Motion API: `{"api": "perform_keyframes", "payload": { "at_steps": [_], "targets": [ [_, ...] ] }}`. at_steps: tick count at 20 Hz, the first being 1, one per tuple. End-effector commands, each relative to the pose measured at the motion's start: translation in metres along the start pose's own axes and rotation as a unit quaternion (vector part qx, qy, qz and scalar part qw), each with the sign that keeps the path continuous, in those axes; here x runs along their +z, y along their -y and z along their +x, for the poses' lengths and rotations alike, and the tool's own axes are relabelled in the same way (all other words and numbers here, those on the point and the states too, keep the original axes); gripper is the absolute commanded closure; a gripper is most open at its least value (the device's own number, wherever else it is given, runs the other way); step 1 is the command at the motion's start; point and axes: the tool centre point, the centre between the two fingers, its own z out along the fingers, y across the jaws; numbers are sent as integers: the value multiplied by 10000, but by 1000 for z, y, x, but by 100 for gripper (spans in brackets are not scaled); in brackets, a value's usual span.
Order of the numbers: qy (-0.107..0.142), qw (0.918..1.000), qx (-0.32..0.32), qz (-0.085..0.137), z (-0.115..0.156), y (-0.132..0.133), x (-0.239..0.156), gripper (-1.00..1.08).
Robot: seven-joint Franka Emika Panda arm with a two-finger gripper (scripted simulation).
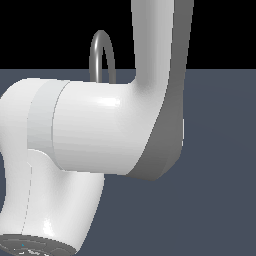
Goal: Turn on the faucet by rotating a designated handle.
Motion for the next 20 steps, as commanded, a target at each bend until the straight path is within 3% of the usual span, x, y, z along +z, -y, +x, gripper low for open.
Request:
{"api": "perform_keyframes", "payload": {
  "at_steps": [1,5,6,20],
  "targets": [
    [131,9998,-10,125,-15,19,1,108],
    [167,9998,-9,117,-23,28,1,108],
    [55,10000,31,18,-12,9,-2,108],
    [168,9998,-7,111,-2,67,0,108]
  ]
}}
